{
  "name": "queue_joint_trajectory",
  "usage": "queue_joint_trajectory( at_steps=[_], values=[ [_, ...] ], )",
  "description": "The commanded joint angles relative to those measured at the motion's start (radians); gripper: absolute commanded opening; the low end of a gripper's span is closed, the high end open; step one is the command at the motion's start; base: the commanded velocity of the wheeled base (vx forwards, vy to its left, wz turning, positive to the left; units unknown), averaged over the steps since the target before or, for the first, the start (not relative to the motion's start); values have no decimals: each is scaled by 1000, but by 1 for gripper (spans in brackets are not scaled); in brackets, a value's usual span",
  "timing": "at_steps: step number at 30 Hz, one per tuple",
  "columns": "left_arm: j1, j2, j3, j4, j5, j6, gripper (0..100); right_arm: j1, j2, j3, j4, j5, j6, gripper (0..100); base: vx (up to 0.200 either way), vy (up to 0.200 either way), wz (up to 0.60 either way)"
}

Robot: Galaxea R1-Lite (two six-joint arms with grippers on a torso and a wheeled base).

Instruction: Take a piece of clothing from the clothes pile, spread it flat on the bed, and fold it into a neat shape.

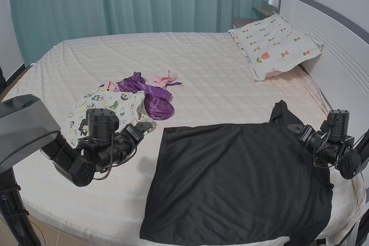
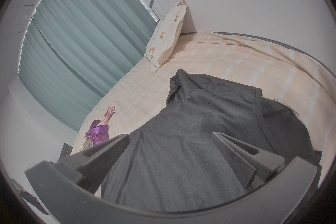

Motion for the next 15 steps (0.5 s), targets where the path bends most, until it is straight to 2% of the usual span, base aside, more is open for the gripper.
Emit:
queue_joint_trajectory(
  at_steps=[1, 5, 10, 15],
  values=[
    [-63, 242, -294, 107, 4, 66, 100, 8, 7, 3, 0, 0, 0, 100, 0, 0, 0],
    [-86, 315, -431, 186, 4, 132, 100, 8, 9, 3, 0, 0, 0, 100, 0, 0, 0],
    [-101, 391, -509, 208, 13, 255, 100, 9, 9, 5, 0, 0, 0, 100, 0, 0, 0],
    [-99, 453, -618, 251, 73, 272, 100, 9, 9, 5, 0, 0, 0, 100, 0, 0, 0]
  ],
)
